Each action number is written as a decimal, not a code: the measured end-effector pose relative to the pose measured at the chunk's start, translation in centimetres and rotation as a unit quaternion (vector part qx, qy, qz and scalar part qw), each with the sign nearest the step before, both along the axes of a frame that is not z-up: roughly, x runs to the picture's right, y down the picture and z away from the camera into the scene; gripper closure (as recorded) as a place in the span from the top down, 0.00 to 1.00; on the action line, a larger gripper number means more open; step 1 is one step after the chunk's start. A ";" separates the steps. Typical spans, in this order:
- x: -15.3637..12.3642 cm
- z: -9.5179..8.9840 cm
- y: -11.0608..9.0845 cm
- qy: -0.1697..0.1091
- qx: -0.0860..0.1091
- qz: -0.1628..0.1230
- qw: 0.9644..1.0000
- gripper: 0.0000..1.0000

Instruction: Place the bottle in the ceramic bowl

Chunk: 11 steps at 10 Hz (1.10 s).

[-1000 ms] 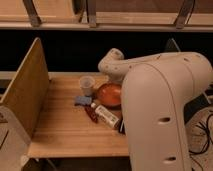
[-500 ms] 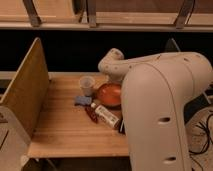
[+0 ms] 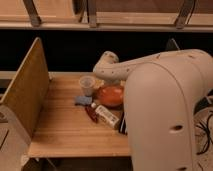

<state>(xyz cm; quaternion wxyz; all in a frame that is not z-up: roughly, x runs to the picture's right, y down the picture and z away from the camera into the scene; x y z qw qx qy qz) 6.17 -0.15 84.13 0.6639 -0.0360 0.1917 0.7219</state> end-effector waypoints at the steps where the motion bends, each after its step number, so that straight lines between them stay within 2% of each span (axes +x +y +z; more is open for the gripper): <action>1: 0.4 -1.0 1.2 0.001 -0.010 0.001 1.000 0.80; 3: 2.2 -3.8 4.3 0.012 -0.042 0.015 0.999 0.80; 4: 3.4 -5.1 6.3 0.017 -0.069 0.008 0.997 0.80; 5: 4.0 -5.9 7.8 0.019 -0.093 -0.010 0.995 0.80; 6: 4.7 -6.6 9.3 0.021 -0.123 -0.048 0.991 0.80; 7: 5.0 -6.8 10.1 0.016 -0.147 -0.095 0.984 0.80; 8: 4.8 -6.6 10.2 0.004 -0.164 -0.144 0.976 0.80; 9: 4.2 -6.2 10.1 -0.013 -0.172 -0.183 0.968 0.80; 10: 3.2 -5.3 9.5 -0.040 -0.178 -0.235 0.955 0.80; 11: 2.3 -4.5 8.7 -0.057 -0.175 -0.262 0.947 0.80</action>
